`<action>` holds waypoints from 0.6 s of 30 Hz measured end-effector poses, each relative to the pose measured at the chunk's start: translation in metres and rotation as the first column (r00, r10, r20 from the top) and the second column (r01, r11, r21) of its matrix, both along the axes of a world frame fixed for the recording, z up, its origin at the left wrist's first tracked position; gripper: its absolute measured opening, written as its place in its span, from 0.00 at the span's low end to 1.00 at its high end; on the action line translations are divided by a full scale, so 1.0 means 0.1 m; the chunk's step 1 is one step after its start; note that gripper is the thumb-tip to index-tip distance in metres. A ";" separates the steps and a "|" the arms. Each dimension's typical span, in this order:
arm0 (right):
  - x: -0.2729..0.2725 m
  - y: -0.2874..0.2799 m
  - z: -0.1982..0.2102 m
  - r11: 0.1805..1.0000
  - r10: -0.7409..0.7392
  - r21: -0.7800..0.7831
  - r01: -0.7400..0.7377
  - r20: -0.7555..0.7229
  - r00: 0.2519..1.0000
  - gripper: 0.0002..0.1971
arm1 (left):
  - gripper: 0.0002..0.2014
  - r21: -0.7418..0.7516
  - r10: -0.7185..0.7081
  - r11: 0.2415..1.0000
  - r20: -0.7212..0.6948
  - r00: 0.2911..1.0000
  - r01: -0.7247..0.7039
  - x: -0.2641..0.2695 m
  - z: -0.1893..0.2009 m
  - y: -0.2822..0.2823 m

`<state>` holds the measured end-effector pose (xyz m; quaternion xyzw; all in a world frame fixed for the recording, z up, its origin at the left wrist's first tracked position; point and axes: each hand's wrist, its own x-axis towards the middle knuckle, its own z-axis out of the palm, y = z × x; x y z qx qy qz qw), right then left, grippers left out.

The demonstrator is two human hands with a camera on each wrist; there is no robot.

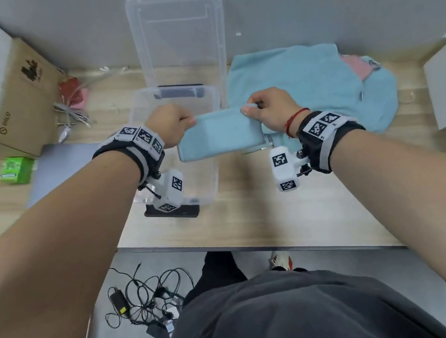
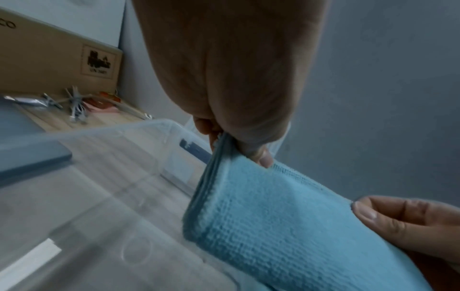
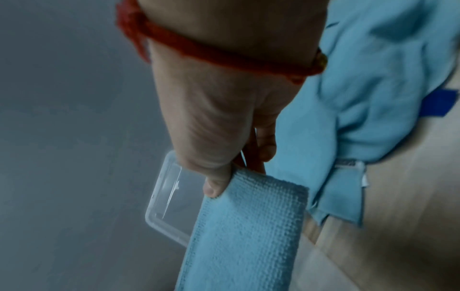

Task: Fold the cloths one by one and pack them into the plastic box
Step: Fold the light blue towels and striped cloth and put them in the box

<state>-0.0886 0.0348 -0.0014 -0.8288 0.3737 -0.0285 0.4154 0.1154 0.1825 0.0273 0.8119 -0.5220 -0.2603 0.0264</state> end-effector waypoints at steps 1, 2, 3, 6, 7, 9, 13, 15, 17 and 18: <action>0.17 0.03 -0.01 1.000 0.014 -0.021 -0.014 -0.008 1.000 0.11 | 0.17 -0.001 0.004 1.000 0.024 1.000 -0.003 0.15 -0.01 0.03; 0.33 0.05 -0.03 0.999 0.020 -0.036 -0.021 -0.024 1.000 0.12 | 0.17 0.007 0.010 1.000 0.038 0.999 -0.010 0.29 -0.04 0.05; 0.50 0.09 -0.05 0.998 0.027 -0.053 -0.029 -0.050 0.998 0.13 | 0.17 0.024 0.016 1.000 0.046 0.999 -0.017 0.46 -0.07 0.08; 0.92 0.17 -0.12 0.992 0.050 -0.111 -0.066 -0.142 0.989 0.15 | 0.15 0.057 -0.006 0.998 0.075 0.997 0.002 0.87 -0.19 0.12; 1.08 0.19 -0.15 0.988 0.049 -0.138 -0.074 -0.178 0.983 0.14 | 0.13 0.068 -0.019 0.998 0.080 0.997 0.014 1.02 -0.24 0.11; 1.26 0.22 -0.22 0.978 0.059 -0.180 -0.106 -0.249 0.967 0.11 | 0.10 0.091 -0.063 0.994 0.105 0.993 0.053 1.19 -0.35 0.08; 1.56 0.26 -0.40 0.946 0.088 -0.245 -0.211 -0.433 0.897 0.08 | 0.07 0.171 -0.253 0.961 0.210 0.944 0.220 1.42 -0.59 -0.08; 1.67 0.28 -0.47 0.929 0.114 -0.246 -0.275 -0.518 0.848 0.07 | 0.05 0.244 -0.348 0.926 0.257 0.902 0.288 1.45 -0.68 -0.13; 1.77 0.29 -0.54 0.919 0.129 -0.235 -0.317 -0.580 0.804 0.07 | 0.03 0.311 -0.419 0.890 0.265 0.869 0.334 1.44 -0.76 -0.17; 1.80 0.29 -0.57 0.915 0.137 -0.225 -0.334 -0.605 0.784 0.08 | 0.03 0.342 -0.452 0.871 0.271 0.850 0.353 1.42 -0.78 -0.19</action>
